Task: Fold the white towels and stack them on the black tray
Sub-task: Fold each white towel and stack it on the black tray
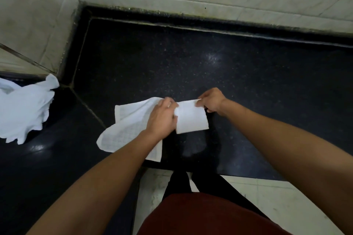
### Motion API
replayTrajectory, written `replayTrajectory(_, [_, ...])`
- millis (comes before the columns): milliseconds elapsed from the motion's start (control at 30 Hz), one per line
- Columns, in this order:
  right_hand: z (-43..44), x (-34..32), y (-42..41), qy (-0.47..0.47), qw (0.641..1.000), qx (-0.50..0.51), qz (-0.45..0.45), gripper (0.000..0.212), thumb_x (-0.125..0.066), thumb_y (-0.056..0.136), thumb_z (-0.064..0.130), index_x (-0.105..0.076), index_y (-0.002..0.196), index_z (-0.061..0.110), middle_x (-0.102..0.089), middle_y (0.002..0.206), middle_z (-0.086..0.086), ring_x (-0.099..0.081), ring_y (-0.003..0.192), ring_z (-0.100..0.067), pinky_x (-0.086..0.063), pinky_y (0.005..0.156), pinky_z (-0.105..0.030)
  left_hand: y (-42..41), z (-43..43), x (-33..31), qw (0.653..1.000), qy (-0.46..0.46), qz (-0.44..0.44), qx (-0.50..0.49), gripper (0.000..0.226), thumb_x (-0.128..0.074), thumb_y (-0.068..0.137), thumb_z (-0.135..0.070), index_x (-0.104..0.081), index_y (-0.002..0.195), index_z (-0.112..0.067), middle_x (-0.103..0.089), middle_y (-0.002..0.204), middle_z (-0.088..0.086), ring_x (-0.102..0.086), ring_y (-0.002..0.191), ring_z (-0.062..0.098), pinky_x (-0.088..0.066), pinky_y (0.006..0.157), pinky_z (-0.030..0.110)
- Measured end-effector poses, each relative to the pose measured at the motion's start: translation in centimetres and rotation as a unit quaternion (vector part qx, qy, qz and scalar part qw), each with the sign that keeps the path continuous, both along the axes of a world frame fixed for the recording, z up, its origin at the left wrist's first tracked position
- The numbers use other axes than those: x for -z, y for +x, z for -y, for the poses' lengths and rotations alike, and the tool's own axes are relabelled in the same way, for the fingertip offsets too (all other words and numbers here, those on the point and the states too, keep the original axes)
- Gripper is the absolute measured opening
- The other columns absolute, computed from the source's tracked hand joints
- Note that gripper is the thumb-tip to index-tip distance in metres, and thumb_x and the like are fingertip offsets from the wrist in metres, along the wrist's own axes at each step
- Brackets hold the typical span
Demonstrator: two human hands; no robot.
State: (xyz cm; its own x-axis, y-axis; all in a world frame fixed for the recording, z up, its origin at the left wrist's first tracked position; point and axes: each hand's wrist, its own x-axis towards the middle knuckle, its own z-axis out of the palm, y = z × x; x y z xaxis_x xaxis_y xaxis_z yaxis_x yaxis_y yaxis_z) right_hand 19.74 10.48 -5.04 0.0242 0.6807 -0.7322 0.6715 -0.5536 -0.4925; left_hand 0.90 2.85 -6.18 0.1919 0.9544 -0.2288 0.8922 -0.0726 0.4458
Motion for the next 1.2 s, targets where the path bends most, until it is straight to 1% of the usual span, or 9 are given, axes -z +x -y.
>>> replayTrajectory(67, [0.5, -1.0, 0.9, 0.033, 0.999, -0.037, -0.009, 0.007, -0.075, 0.08, 0.011, -0.07, 0.085, 0.014, -0.069, 0.088, -0.002, -0.063, 0.079, -0.015, -0.05, 0.06, -0.024, 0.2, -1.6, -0.6, 1.0, -0.006, 0.0, -0.018, 0.057, -0.065, 0.085, -0.02, -0.043, 0.138, -0.017, -0.041, 0.139, 0.003, -0.041, 0.126, 0.023, -0.04, 0.104, 0.036])
replayTrajectory(167, [1.7, -2.8, 2.3, 0.097, 0.991, -0.089, -0.007, 0.015, -0.077, 0.077, 0.01, -0.067, 0.073, 0.021, -0.067, 0.079, 0.003, -0.061, 0.076, -0.011, -0.05, 0.068, -0.025, 1.3, -4.0, -1.9, 0.992, -0.118, 0.036, -0.001, 0.078, -0.073, 0.078, -0.021, -0.033, 0.146, -0.02, -0.04, 0.145, 0.005, -0.04, 0.131, 0.026, -0.039, 0.106, 0.039])
replayTrajectory(267, [3.2, -4.9, 4.2, 0.14, 0.984, -0.109, 0.01, 0.022, -0.075, 0.075, 0.007, -0.064, 0.068, 0.026, -0.065, 0.073, 0.007, -0.059, 0.071, -0.009, -0.049, 0.069, -0.028, 3.3, -5.0, -3.2, 0.977, -0.193, 0.083, 0.025, 0.073, -0.077, 0.074, -0.021, -0.045, 0.139, -0.022, -0.054, 0.134, 0.004, -0.053, 0.12, 0.025, -0.043, 0.099, 0.033])
replayTrajectory(333, [4.2, -6.1, 5.8, 0.161, 0.98, -0.119, 0.025, 0.023, -0.071, 0.074, 0.007, -0.064, 0.069, 0.028, -0.065, 0.072, 0.009, -0.059, 0.07, -0.009, -0.049, 0.068, -0.03, 4.9, -4.9, -4.3, 0.975, -0.198, 0.088, 0.044, 0.052, -0.077, 0.074, -0.022, -0.06, 0.123, -0.023, -0.064, 0.116, 0.002, -0.061, 0.102, 0.02, -0.049, 0.087, 0.03])
replayTrajectory(433, [5.7, -7.9, 8.5, 0.193, 0.97, -0.134, 0.066, 0.02, -0.065, 0.073, 0.01, -0.063, 0.073, 0.029, -0.064, 0.073, 0.01, -0.06, 0.072, -0.011, -0.05, 0.068, -0.033, 7.7, -4.4, -6.1, 0.979, -0.172, 0.065, 0.089, 0.01, -0.073, 0.077, -0.024, -0.07, 0.087, -0.022, -0.069, 0.086, 0.002, -0.064, 0.078, 0.018, -0.05, 0.066, 0.029])
replayTrajectory(533, [7.7, -9.5, 11.9, 0.217, 0.96, -0.135, 0.117, 0.016, -0.062, 0.075, 0.014, -0.062, 0.079, 0.03, -0.063, 0.076, 0.01, -0.06, 0.078, -0.014, -0.048, 0.067, -0.031, 11.4, -3.7, -8.1, 0.983, -0.123, 0.035, 0.135, 0.005, -0.069, 0.08, -0.023, -0.067, 0.075, -0.021, -0.066, 0.078, 0.001, -0.062, 0.073, 0.02, -0.05, 0.063, 0.033])
replayTrajectory(667, [11.3, -11.3, 18.1, 0.243, 0.949, -0.108, 0.168, 0.016, -0.063, 0.076, 0.02, -0.066, 0.089, 0.028, -0.066, 0.085, 0.007, -0.06, 0.081, -0.017, -0.046, 0.065, -0.03, 18.1, -1.9, -10.9, 0.98, -0.038, -0.003, 0.197, 0.009, -0.065, 0.083, -0.022, -0.063, 0.074, -0.025, -0.063, 0.072, -0.002, -0.06, 0.069, 0.02, -0.041, 0.057, 0.029])
replayTrajectory(833, [17.9, -14.1, 27.9, 0.252, 0.951, -0.036, 0.178, 0.012, -0.069, 0.074, 0.024, -0.067, 0.084, 0.029, -0.065, 0.082, 0.01, -0.061, 0.08, -0.016, -0.047, 0.064, -0.031, 28.5, 2.2, -14.0, 0.963, 0.022, -0.003, 0.267, 0.011, -0.061, 0.081, -0.016, -0.069, 0.078, -0.023, -0.067, 0.077, 0.0, -0.062, 0.072, 0.021, -0.05, 0.061, 0.033])
replayTrajectory(1200, [34.8, -18.0, 49.9, 0.248, 0.934, 0.142, 0.213, 0.009, -0.071, 0.072, 0.028, -0.065, 0.067, 0.031, -0.062, 0.063, 0.009, -0.06, 0.069, -0.012, -0.044, 0.06, -0.029, 54.6, 12.5, -18.3, 0.876, 0.099, -0.011, 0.472, 0.015, -0.058, 0.081, -0.019, -0.071, 0.087, -0.024, -0.069, 0.088, 0.0, -0.062, 0.083, 0.024, -0.052, 0.068, 0.036])
